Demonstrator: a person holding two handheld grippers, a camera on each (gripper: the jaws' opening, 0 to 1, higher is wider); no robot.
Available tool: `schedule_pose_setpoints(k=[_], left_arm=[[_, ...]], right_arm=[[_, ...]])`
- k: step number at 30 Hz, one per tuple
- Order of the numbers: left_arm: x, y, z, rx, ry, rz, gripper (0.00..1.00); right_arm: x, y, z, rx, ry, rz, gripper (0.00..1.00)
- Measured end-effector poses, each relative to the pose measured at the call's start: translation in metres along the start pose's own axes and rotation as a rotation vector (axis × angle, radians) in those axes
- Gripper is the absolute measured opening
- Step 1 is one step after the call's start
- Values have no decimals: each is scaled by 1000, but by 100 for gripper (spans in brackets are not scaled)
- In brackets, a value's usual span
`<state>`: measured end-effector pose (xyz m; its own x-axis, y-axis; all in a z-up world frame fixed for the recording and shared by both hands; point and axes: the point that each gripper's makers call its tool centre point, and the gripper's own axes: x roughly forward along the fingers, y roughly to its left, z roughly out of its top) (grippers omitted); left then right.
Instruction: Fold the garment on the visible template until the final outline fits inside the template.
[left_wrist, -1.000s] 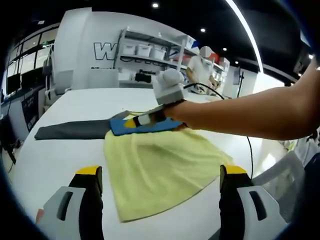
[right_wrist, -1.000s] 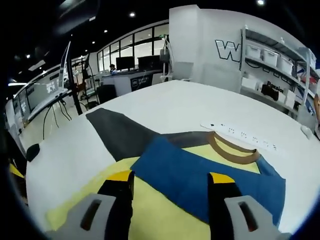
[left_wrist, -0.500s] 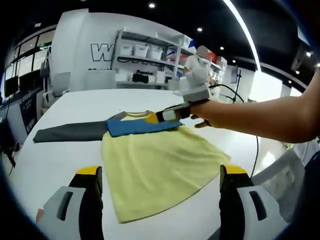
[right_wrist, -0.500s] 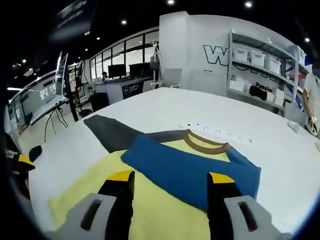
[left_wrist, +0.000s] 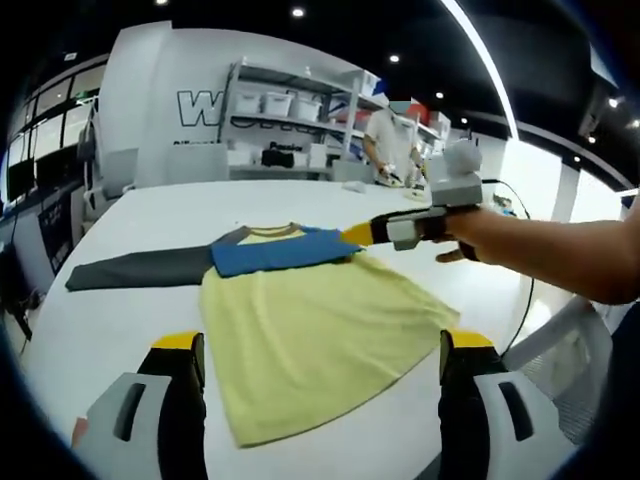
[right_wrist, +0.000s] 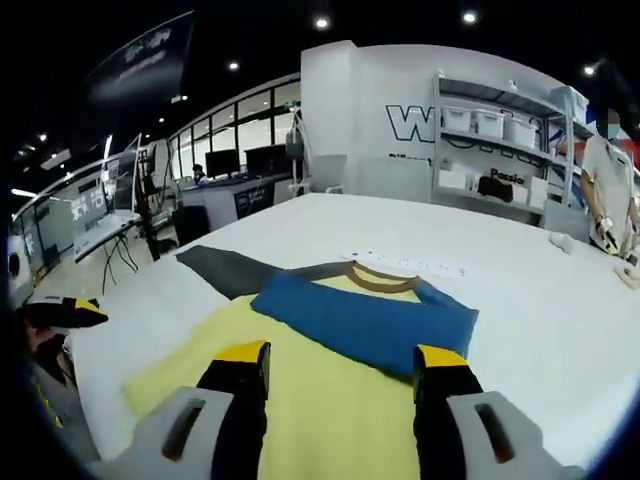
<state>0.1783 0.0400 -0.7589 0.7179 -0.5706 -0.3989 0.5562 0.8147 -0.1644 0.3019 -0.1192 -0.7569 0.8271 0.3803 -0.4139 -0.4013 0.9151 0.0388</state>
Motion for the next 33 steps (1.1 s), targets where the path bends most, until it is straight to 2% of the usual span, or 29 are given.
schedule_pose_setpoints(k=[10,16,24,29,31,33], left_arm=[[-1,-2,0,11,-1,-7,91],[-1,-5,0,18,0,-14,91],[-1,-8,-1,27,4,-21,91],[-3,-4,1,18,-3,-9,91],[-5,0,2,9,-9,0,91],[-8,4,5,-4,-19,15,91]], right_arm=[[-64,20,1,26,-77,-20,59],[-94,26,-14,35,-78,-40,58],[-114,39,-20,29,-88,-44,58],[-106,47,-39,46,-26,-14,57],[-106,45,-31,3,-57,-27,57],[-105,48,-33,0,-49,-22,57]])
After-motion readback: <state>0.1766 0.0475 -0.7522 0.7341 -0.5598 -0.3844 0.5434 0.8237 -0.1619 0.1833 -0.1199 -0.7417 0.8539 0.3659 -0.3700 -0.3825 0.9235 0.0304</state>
